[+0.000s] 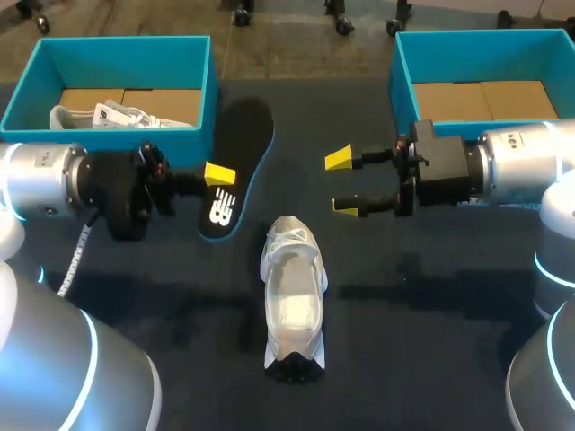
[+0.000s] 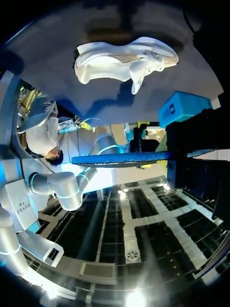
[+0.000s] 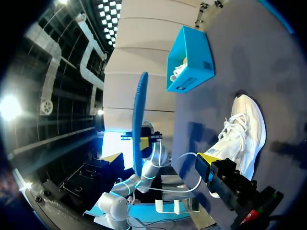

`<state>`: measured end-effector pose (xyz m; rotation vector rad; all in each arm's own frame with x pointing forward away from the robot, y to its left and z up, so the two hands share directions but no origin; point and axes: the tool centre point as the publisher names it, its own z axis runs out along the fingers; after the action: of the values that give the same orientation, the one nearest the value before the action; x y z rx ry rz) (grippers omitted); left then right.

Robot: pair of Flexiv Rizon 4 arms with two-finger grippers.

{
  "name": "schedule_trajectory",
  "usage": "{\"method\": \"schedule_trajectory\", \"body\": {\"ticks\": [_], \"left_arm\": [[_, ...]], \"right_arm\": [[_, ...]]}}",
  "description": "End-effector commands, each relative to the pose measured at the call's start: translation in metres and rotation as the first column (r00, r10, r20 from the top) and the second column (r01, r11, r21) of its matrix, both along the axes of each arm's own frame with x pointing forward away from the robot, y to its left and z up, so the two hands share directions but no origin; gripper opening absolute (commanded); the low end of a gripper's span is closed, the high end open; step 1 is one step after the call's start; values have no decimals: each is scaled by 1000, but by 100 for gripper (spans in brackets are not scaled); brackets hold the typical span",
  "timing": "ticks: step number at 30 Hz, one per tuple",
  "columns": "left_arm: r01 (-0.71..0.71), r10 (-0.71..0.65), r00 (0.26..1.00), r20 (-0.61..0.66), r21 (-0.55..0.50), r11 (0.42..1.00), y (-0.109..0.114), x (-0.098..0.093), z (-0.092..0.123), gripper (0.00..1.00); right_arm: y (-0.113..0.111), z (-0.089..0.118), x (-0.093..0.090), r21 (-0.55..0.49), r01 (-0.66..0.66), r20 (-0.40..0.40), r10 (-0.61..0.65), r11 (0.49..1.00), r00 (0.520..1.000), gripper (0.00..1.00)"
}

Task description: Take the shoe out of the shoebox, open the shoe tongue, remove and reinsert the insole, then place the shoe into the shoebox

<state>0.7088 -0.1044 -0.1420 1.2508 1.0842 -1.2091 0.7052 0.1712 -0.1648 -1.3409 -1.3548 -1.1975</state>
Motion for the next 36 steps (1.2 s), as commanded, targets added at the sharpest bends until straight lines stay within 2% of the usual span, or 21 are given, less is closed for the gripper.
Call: {"method": "schedule_trajectory", "body": {"ticks": [1, 9, 18, 30, 36], "left_arm": [[-1, 1, 1000, 3, -15, 1000, -5, 0, -12, 0], [-57, 57, 998, 19, 1, 998, -14, -1, -25, 0], [-76, 76, 997, 17, 17, 997, -21, -2, -31, 0], [-67, 66, 997, 38, 25, 997, -32, -3, -35, 0], [-57, 56, 998, 40, 31, 998, -36, -2, -40, 0]], "right_arm": [[3, -1, 1, 0, 2, 1, -2, 1000, 1000, 100], [3, -1, 1, 0, 2, 1, -2, 1000, 1000, 100], [17, 1, 10, -21, 4, 24, -3, 1000, 1000, 100], [41, -8, 21, -15, 11, -52, -12, 1000, 999, 100], [57, -3, 24, -32, -8, -64, 6, 999, 998, 100]]}}
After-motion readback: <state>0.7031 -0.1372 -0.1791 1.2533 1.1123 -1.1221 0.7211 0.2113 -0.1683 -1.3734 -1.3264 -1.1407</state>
